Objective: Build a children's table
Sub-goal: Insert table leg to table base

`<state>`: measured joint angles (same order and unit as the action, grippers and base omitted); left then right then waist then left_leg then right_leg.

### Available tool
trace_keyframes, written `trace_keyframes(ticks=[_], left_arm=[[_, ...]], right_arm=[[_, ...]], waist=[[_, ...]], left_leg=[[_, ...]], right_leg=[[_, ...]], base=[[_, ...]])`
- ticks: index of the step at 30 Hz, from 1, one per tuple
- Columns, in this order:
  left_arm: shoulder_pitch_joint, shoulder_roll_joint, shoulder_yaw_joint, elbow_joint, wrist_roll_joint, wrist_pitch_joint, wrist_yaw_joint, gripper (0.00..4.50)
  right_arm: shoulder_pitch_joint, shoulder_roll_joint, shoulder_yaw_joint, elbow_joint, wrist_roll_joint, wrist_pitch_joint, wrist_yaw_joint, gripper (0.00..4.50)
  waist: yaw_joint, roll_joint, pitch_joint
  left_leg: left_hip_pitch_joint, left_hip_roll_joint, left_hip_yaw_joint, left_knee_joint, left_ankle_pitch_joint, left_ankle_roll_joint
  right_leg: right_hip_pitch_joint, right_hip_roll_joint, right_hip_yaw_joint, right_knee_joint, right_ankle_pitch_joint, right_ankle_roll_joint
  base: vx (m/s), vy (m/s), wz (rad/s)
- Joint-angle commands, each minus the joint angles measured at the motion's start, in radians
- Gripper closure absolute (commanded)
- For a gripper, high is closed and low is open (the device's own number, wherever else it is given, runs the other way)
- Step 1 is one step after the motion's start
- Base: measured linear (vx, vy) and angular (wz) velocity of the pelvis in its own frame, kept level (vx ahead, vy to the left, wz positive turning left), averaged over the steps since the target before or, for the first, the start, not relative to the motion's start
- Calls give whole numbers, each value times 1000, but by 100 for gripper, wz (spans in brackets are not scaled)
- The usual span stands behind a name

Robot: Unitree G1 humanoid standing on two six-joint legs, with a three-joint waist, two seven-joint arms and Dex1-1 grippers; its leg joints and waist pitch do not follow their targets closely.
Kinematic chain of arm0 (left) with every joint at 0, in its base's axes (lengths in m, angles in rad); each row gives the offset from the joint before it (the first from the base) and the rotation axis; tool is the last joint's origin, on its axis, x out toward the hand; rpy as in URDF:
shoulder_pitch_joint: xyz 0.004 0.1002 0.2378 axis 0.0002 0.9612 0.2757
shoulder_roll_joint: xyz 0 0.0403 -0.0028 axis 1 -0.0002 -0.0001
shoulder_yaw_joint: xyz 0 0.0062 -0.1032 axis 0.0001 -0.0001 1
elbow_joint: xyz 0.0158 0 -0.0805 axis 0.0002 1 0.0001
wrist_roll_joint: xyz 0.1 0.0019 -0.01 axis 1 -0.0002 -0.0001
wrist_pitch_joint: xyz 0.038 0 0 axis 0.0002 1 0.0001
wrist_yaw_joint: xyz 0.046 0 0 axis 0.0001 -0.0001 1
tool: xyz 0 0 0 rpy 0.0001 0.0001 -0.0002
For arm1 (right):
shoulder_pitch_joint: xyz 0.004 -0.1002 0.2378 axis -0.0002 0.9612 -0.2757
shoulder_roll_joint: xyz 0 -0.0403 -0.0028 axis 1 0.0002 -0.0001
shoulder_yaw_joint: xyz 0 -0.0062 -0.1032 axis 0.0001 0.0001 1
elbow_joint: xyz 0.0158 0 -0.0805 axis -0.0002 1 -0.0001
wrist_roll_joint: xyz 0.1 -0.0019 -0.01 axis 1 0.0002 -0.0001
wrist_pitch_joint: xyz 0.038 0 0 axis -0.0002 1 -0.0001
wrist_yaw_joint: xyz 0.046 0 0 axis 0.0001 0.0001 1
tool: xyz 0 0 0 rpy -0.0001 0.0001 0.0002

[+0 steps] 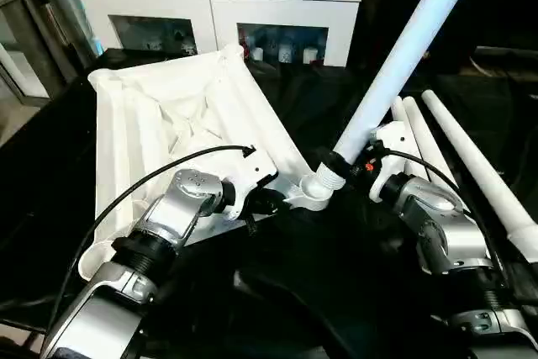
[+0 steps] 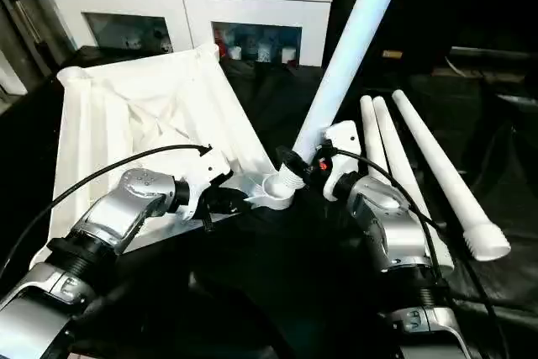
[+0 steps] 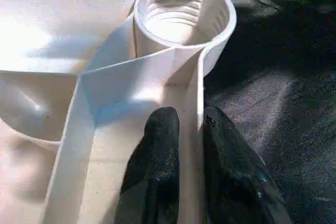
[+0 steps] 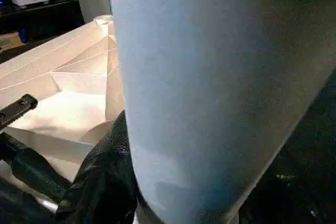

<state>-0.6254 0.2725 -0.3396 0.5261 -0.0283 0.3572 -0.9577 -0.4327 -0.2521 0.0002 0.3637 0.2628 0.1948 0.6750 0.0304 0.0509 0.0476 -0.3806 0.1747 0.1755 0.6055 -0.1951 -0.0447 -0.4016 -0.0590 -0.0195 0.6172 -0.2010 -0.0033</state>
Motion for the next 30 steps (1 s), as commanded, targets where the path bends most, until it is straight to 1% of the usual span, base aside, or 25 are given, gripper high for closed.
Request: trace_keyframes(ticks=[1, 2, 3, 4, 5, 6, 7, 8, 9, 10, 11, 12, 13, 14, 15, 16, 18, 19, 20, 21, 22, 24, 25, 30], left_arm=[[15, 12, 22, -9, -8, 21, 6, 411], [15, 12, 22, -9, -8, 21, 6, 423], [31, 17, 24, -24, -13, 14, 0, 437], [31, 17, 24, -25, -13, 14, 0, 437], [44, 22, 19, -31, -9, 4, -4, 445], [56, 24, 16, -37, -6, -3, -5, 449], [57, 24, 16, -38, -5, -3, -5, 450], [81, 21, 17, -59, -7, -26, -2, 450], [82, 21, 18, -59, -8, -27, -2, 450], [86, 20, 19, -66, -11, -33, -2, 450], [94, 20, 21, -74, -14, -55, -4, 450], [110, 23, 20, -97, -19, -70, -6, 450], [112, 23, 20, -100, -20, -71, -6, 450], [119, 24, 20, -113, -25, -71, -10, 450], [120, 24, 20, -116, -26, -69, -11, 450], [123, 24, 20, -125, -29, -65, -13, 450], [134, 30, 21, -137, -34, -69, -24, 450], [139, 33, 19, -140, -35, -77, -31, 450], [139, 33, 19, -140, -35, -77, -31, 450], [147, 39, 16, -146, -33, -76, -39, 450], [149, 41, 15, -148, -32, -75, -41, 450], [153, 45, 12, -151, -29, -67, -44, 450], [156, 55, 2, -155, -18, -61, -51, 450], [159, 60, -6, -159, -10, -52, -61, 450]], right_arm=[[1, 3, 18, -29, -11, 17, 6, 259], [1, 3, 18, -29, -11, 17, 6, 259], [0, 3, 41, -29, -19, 36, 21, 259], [0, 2, 42, -29, -19, 36, 22, 259], [3, 2, 54, -31, -25, 43, 28, 259], [3, 1, 64, -29, -30, 47, 33, 259], [3, 1, 65, -29, -31, 48, 33, 259], [1, 4, 82, -37, -30, 70, 47, 259], [1, 4, 82, -38, -29, 70, 47, 259], [-1, 5, 87, -40, -28, 78, 51, 259], [-7, 8, 97, -33, -33, 83, 56, 259], [-12, 7, 116, -26, -43, 91, 64, 259], [-13, 7, 118, -24, -44, 92, 66, 259], [-19, 5, 131, -13, -50, 98, 76, 259], [-21, 4, 134, -10, -52, 100, 78, 259], [-25, 2, 142, -2, -58, 108, 82, 259], [-42, 3, 156, 43, -88, 90, 77, 259], [-49, 7, 156, 58, -92, 86, 75, 259], [-49, 7, 156, 58, -92, 86, 75, 259], [-58, 13, 157, 70, -92, 92, 75, 259], [-61, 15, 157, 74, -92, 94, 75, 259], [-65, 17, 160, 77, -93, 99, 77, 259], [-71, 18, 168, 80, -93, 111, 85, 259], [-83, 9, 195, 77, -97, 148, 122, 259]], waist=[[1, -6, -68], [0, -3, -68], [0, -18, -67], [2, -13, -68], [0, -13, -66], [-2, -17, -65], [-2, -17, -65], [-5, -39, -65], [-2, -26, -64], [-3, -25, -64], [-6, -42, -64], [-4, -38, -63], [-4, -36, -63], [-4, -33, -63], [-5, -34, -63], [-6, -38, -63], [-8, -36, -63], [-10, -39, -62], [-11, -38, -62], [-12, -45, -62], [-11, -44, -64], [-12, -42, -64], [-12, -43, -64], [-15, -42, -61]], left_leg=[[10, 43, -14, -63, -104, 72], [13, 42, -13, -62, -110, 71], [12, 42, -12, -63, -112, 74], [12, 43, -13, -63, -109, 75], [10, 45, -14, -64, -103, 77], [9, 44, -14, -65, -107, 77], [9, 44, -14, -65, -107, 77], [9, 43, -10, -65, -101, 83], [9, 44, -13, -67, -99, 82], [10, 45, -12, -66, -100, 83], [9, 45, -10, -66, -100, 84], [8, 44, -10, -66, -98, 84], [9, 45, -11, -67, -98, 82], [10, 46, -11, -67, -96, 79], [11, 46, -11, -68, -98, 78], [11, 46, -10, -67, -102, 77], [11, 45, -11, -68, -105, 74], [12, 44, -10, -68, -116, 69], [13, 45, -11, -69, -126, 64], [14, 45, -10, -69, -129, 62], [12, 44, -11, -69, -121, 62], [13, 44, -11, -69, -117, 65], [14, 45, -10, -70, -118, 65], [16, 46, -11, -72, -142, 56]], right_leg=[[66, -68, 30, -62, 24, -298], [62, -67, 30, -65, 6, -297], [63, -66, 30, -65, -6, -295], [63, -68, 30, -64, -11, -294], [62, -69, 30, -64, -14, -289], [61, -68, 30, -65, -29, -282], [61, -68, 30, -65, -29, -282], [61, -67, 31, -67, -37, -274], [60, -70, 31, -66, -58, -268], [57, -70, 31, -68, -67, -265], [58, -68, 32, -69, -72, -261], [56, -70, 32, -70, -88, -255], [56, -71, 32, -68, -91, -254], [53, -70, 32, -68, -91, -253], [53, -69, 32, -68, -86, -253], [52, -69, 33, -68, -84, -255], [52, -69, 33, -67, -79, -256], [51, -68, 33, -69, -89, -256], [52, -70, 34, -70, -98, -256], [53, -68, 34, -70, -100, -253], [55, -69, 35, -66, -91, -253], [53, -69, 35, -68, -86, -252], [53, -68, 35, -69, -83, -252], [51, -69, 35, -72, -116, -250]], base=[[0, 0, 0], [0, 0, 0], [0, 0, 0], [0, 0, 0], [0, 0, 0], [0, 0, 0], [0, 0, 0], [0, 0, 0], [0, 0, 0], [0, 0, 0], [0, 0, 0], [0, 0, 0], [0, 0, 0], [0, 0, 0], [0, 0, 0], [0, 0, 0], [0, 0, 0], [0, 0, 0], [0, 0, 0], [0, 0, 0], [0, 0, 0], [0, 0, 0], [0, 0, 0], [0, 0, 0]])
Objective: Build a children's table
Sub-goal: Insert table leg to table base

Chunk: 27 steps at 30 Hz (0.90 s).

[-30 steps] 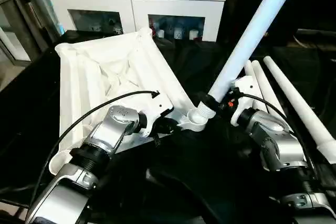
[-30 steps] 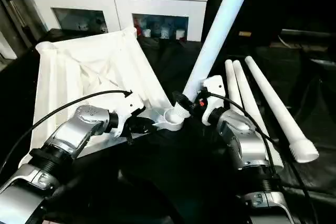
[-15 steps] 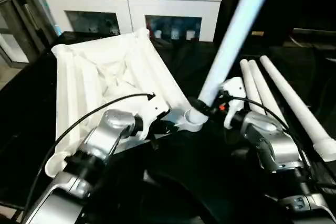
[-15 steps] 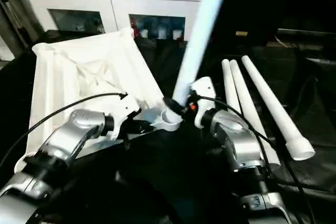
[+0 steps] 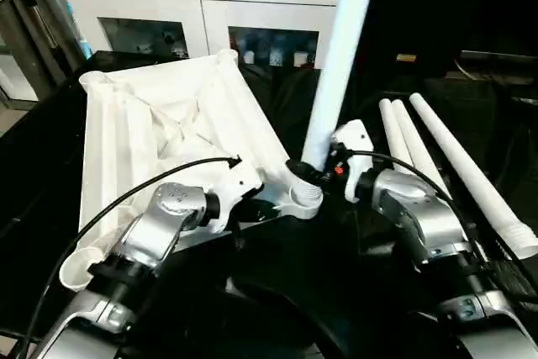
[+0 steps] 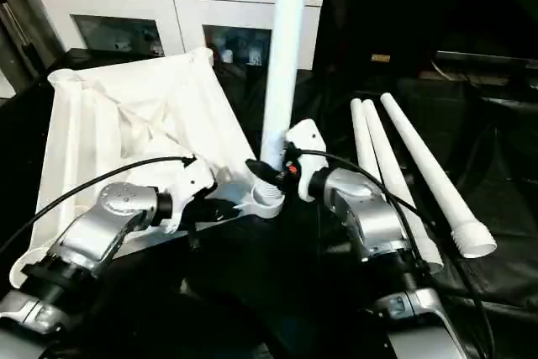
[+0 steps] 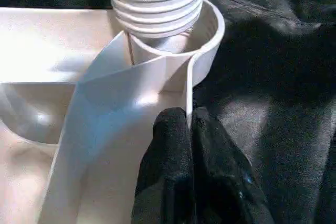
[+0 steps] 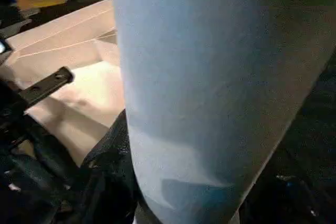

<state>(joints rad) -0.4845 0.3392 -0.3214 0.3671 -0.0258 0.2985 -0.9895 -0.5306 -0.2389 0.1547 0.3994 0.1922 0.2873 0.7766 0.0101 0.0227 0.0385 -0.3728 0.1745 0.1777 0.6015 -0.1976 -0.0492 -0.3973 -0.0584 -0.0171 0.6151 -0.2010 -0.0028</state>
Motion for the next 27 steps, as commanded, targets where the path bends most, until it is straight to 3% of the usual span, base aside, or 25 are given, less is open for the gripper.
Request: trace_keyframes(ticks=[1, 27], left_arm=[[17, -7, -25, 1, -12, 8, -30, 450], [-17, -7, -26, 38, -2, 10, -44, 450]], right_arm=[[14, -8, 46, 42, -27, 65, 35, 259], [45, -81, 81, -23, -27, 143, 125, 259]], waist=[[4, -14, -51], [14, -9, -52]], left_leg=[[9, 46, -13, -69, -146, 58], [14, 48, -13, -72, -164, 40]], right_leg=[[46, -68, 33, -71, -126, -249], [47, -68, 35, -74, -114, -249]], base=[[0, 0, 0], [0, 0, 0]])
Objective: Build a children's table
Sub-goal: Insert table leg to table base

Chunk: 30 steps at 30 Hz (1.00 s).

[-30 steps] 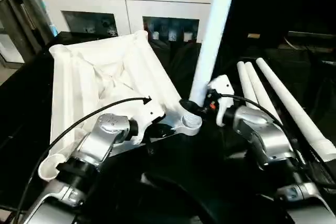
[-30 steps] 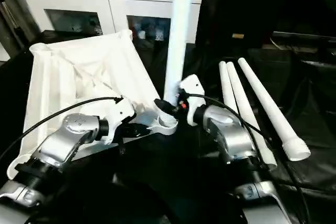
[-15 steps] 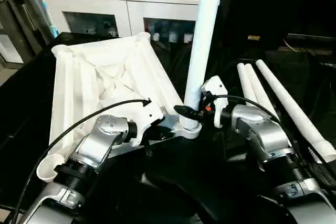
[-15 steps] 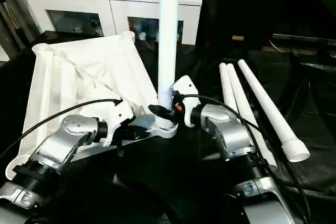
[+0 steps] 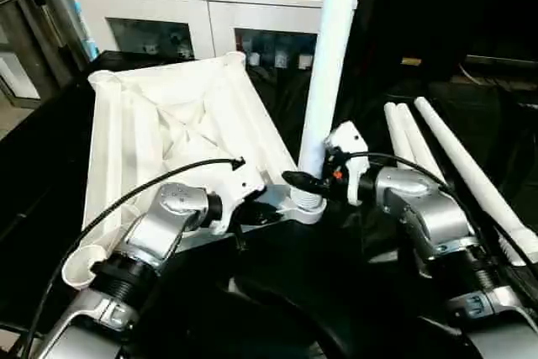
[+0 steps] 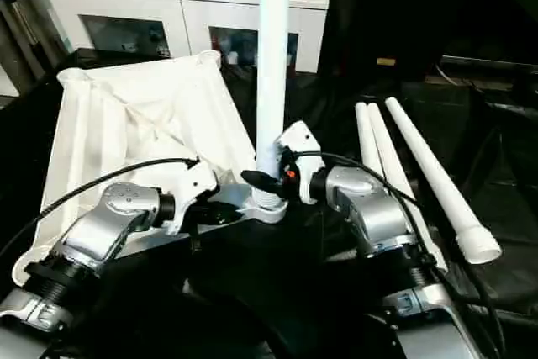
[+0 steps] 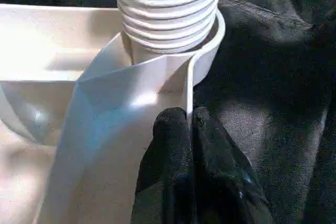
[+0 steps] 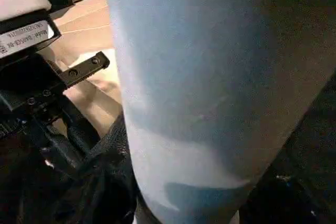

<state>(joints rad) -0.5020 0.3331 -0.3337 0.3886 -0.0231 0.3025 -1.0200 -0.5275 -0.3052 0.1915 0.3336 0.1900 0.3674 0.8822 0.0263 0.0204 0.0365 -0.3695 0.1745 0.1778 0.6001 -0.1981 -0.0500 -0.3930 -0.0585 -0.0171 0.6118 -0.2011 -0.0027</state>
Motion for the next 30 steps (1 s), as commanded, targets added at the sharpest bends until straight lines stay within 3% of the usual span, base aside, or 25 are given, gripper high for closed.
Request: trace_keyframes(ticks=[1, 6, 15, 22, 30], left_arm=[[0, -1, -14, 18, -5, 6, -14, 450], [-5, -2, -13, 20, -5, 6, -17, 450], [-14, -3, -9, 36, 8, -2, -6, 450], [-14, -9, -8, 40, 11, -9, 5, 450], [-5, -10, -9, 28, 0, -25, -9, 450]], right_arm=[[44, -18, 45, 38, -23, 67, 23, 259], [44, -30, 43, 26, -19, 76, 31, 259], [65, -60, 39, -43, -4, 114, 55, 259], [89, -73, 29, -85, 5, 120, 42, 260], [86, -51, 2, -71, 8, 101, 13, 260]], waist=[[0, -6, -49], [3, -4, -47], [9, -5, -49], [3, -7, -42], [3, -8, -42]], left_leg=[[12, 49, -14, -72, -169, 39], [14, 50, -15, -76, -201, 20], [14, 49, -14, -76, -179, 27], [16, 51, -18, -83, -251, 6], [14, 50, -18, -83, -237, 9]], right_leg=[[42, -69, 35, -72, -124, -247], [40, -69, 35, -76, -175, -237], [42, -69, 35, -74, -131, -240], [35, -71, 37, -87, -272, -208], [34, -71, 37, -85, -248, -211]], base=[[0, 0, 0], [0, 0, 0], [0, 0, 0], [0, 0, 0], [0, 0, 0]])
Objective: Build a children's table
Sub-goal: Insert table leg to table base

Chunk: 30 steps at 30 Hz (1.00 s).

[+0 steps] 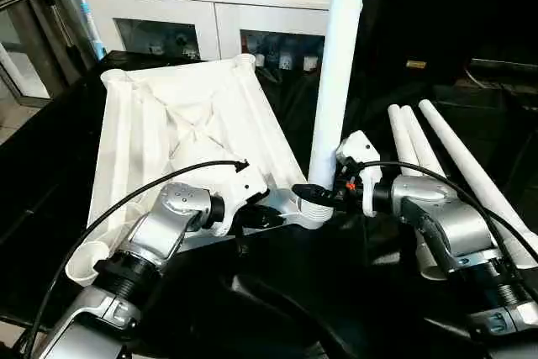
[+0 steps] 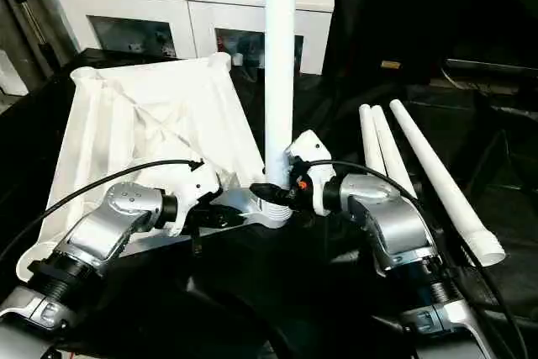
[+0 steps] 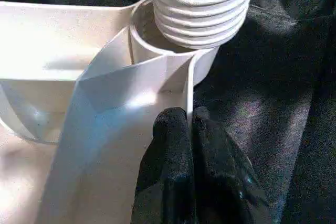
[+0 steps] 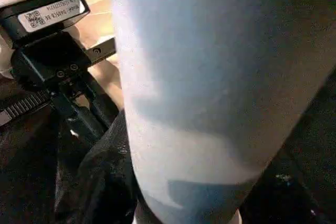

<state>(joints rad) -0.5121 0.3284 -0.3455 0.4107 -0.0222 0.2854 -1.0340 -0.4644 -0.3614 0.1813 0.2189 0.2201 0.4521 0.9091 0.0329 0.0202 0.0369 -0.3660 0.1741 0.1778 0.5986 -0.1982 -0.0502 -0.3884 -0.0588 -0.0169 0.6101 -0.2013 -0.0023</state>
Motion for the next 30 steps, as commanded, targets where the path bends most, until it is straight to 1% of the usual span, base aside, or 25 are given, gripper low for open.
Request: trace_keyframes(ticks=[1, 4, 6, 7, 8, 10, 14, 16, 17, 18, 19, 20, 21, 22, 23, 24, 25, 26, 27, 28, 29, 30], left_arm=[[6, -5, 2, 5, -1, -8, 4, 450], [9, -3, 0, 1, 0, -8, 4, 450], [9, -4, 0, -1, 0, -7, 5, 450], [10, -3, 0, -3, 0, -7, 4, 450], [10, -3, 0, -3, 0, -7, 4, 450], [10, -3, 0, -3, 0, -7, 4, 450], [10, -3, 0, -3, 0, -7, 4, 450], [12, -3, 0, -5, 0, -8, 6, 450], [11, -5, 1, -3, 2, -7, 12, 450], [10, -7, 1, -3, 2, -7, 15, 450], [7, -11, 4, 2, 3, -8, 23, 450], [7, -11, 4, 2, 3, -8, 23, 450], [5, -12, 4, 5, 4, -9, 25, 450], [3, -13, 5, 6, 4, -9, 26, 450], [-4, -18, 8, 14, 4, -10, 33, 450], [-8, -21, 9, 19, 4, -11, 35, 450], [-11, -23, 9, 22, 5, -13, 38, 450], [-12, -23, 9, 23, 5, -13, 39, 450], [-15, -26, 9, 26, 6, -14, 41, 450], [-16, -26, 9, 28, 6, -15, 42, 450], [-19, -28, 10, 31, 8, -18, 46, 450], [-22, -29, 11, 35, 9, -20, 49, 450]], right_arm=[[18, 13, 8, 54, -21, 11, -22, 260], [5, 35, -7, 83, -21, -16, -50, 260], [1, 47, -23, 93, -12, -20, -64, 260], [2, 54, -33, 95, -3, -18, -70, 260], [2, 54, -33, 95, -3, -18, -70, 260], [2, 54, -33, 95, -3, -18, -70, 260], [2, 54, -33, 95, -3, -18, -70, 260], [5, 62, -46, 96, 9, -18, -78, 260], [47, 71, -68, 85, 27, -22, -95, 260], [70, 76, -79, 79, 36, -24, -104, 260], [109, 92, -108, 84, 48, -43, -129, 260], [109, 92, -108, 84, 48, -43, -129, 260], [112, 96, -114, 89, 48, -50, -136, 260], [116, 101, -121, 93, 50, -56, -144, 260], [132, 126, -157, 114, 62, -92, -186, 260], [140, 140, -179, 126, 69, -111, -210, 260], [147, 149, -194, 134, 73, -125, -227, 260], [150, 151, -198, 135, 74, -130, -231, 260], [162, 159, -209, 134, 76, -146, -241, 260], [166, 161, -212, 132, 76, -151, -243, 260], [183, 164, -212, 114, 74, -163, -249, 260], [194, 166, -212, 102, 73, -171, -252, 260]], waist=[[-4, -8, -43], [-6, -8, -43], [-5, -7, -42], [-6, -10, -42], [-5, -8, -44], [-5, -9, -42], [-5, -8, -42], [-5, -8, -41], [-3, -1, -39], [-3, -4, -40], [0, 2, -41], [-1, -1, -40], [-2, 0, -41], [-4, -2, -40], [-2, 3, -40], [-4, 5, -38], [-4, 6, -38], [-5, 5, -37], [-6, 6, -37], [-5, 8, -35], [-4, 11, -35], [-4, 10, -36]], left_leg=[[10, 51, -18, -81, -237, 10], [10, 51, -18, -82, -246, 2], [10, 51, -19, -83, -243, 2], [10, 51, -18, -83, -242, 3], [10, 51, -18, -83, -238, 4], [9, 51, -18, -83, -234, 6], [10, 51, -18, -84, -245, 4], [10, 51, -18, -85, -245, 3], [12, 53, -17, -86, -260, 0], [12, 52, -18, -86, -263, -2], [12, 53, -20, -88, -263, -5], [11, 53, -19, -89, -271, -6], [11, 52, -20, -89, -275, -8], [10, 52, -21, -90, -279, -8], [11, 51, -21, -90, -280, -8], [12, 51, -21, -91, -306, -13], [12, 50, -21, -91, -311, -14], [12, 51, -21, -91, -316, -15], [11, 51, -24, -94, -320, -17], [15, 51, -23, -94, -333, -18], [15, 51, -23, -94, -337, -19], [14, 52, -24, -96, -336, -21]], right_leg=[[29, -71, 37, -84, -248, -212], [27, -72, 37, -85, -269, -210], [27, -71, 37, -84, -261, -208], [27, -71, 37, -85, -261, -208], [29, -72, 37, -83, -252, -209], [29, -72, 37, -84, -245, -209], [28, -72, 38, -86, -270, -203], [27, -72, 38, -86, -267, -204], [23, -72, 39, -91, -276, -200], [24, -72, 39, -90, -278, -198], [26, -74, 39, -88, -275, -197], [24, -73, 39, -91, -277, -196], [26, -72, 38, -89, -278, -197], [26, -72, 37, -90, -287, -197], [25, -73, 38, -90, -289, -197], [22, -75, 39, -96, -329, -193], [21, -75, 39, -97, -341, -189], [19, -75, 39, -98, -350, -186], [21, -74, 38, -98, -361, -180], [16, -73, 39, -102, -375, -175], [15, -73, 39, -103, -382, -172], [17, -73, 40, -101, -371, -171]], base=[[0, 0, 0], [0, 0, 0], [0, 0, 0], [0, 0, 0], [0, 0, 0], [0, 0, 0], [0, 0, 0], [0, 0, 0], [0, 0, 0], [0, 0, 0], [0, 0, 0], [0, 0, 0], [0, 0, 0], [0, 0, 0], [0, 0, 0], [0, 0, 0], [0, 0, 0], [0, 0, 0], [0, 0, 0], [0, 0, 0], [0, 0, 0], [0, 0, 0]])
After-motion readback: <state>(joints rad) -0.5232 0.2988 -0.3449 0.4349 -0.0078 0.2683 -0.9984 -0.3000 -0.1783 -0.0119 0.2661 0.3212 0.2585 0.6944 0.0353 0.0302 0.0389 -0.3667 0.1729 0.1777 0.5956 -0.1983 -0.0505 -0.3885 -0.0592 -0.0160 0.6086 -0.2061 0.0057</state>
